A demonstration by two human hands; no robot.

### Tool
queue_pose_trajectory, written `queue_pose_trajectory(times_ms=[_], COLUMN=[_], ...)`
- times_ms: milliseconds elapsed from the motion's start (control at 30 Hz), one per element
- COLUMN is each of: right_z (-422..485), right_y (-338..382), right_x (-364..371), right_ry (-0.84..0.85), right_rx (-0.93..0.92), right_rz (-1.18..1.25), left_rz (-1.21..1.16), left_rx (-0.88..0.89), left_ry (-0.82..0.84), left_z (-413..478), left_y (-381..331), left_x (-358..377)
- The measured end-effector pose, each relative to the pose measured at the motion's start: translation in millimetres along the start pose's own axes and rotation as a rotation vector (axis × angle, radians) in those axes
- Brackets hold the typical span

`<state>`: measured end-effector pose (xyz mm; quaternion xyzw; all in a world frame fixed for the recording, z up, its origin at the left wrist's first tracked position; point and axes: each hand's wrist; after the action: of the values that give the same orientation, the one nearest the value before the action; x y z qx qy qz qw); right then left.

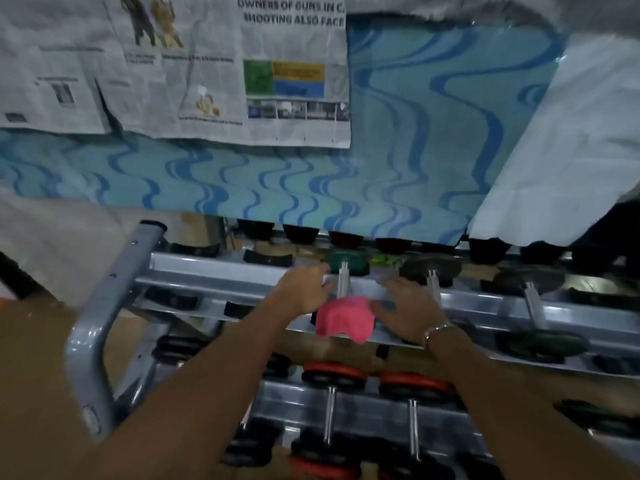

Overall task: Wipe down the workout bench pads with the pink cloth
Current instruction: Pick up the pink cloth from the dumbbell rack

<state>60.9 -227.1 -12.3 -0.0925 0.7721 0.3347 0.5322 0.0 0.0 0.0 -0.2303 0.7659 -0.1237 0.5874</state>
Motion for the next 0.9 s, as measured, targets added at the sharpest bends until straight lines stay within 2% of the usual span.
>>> queue_pose_trajectory(times_ms=[200, 267, 367, 467, 567, 767, 900], right_z=[3, -3, -14, -22, -25, -25, -30], right_y=[-24, -37, -55, -66, -72, -55, -32], right_x=[80, 101, 115, 115, 112, 101, 95], right_ry=[0.12, 0.156, 0.157, 0.148, 0.141, 0.149, 0.055], right_rx=[0.041, 0.039, 0.061, 0.067, 0.067, -0.007, -0.099], right_rz=[0.087, 0.083, 0.105, 0.112, 0.153, 0.243, 0.375], left_rz=[-0.302, -0.469, -0.673, -0.735, -0.739, -0.789, -0.967], left_rx=[-0.251, -0.286, -0.376, -0.452, -0.409, -0.159, -0.057], left_ry=[0.185, 0.181, 0.085, -0.165, -0.291, -0.318, -0.346], left_z=[39, 55, 80, 92, 86, 50, 1], left_y=[28, 32, 34, 32, 23, -3, -25], left_x=[81, 103, 127, 140, 145, 147, 147])
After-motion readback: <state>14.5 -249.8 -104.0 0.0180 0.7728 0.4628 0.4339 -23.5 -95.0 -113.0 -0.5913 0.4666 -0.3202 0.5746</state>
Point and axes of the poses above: each hand's wrist, its own z-axis towards the middle knuckle, its own x-axis out of the palm, y = z × x, and after that the axes turned 12 degrees about y, right-handed
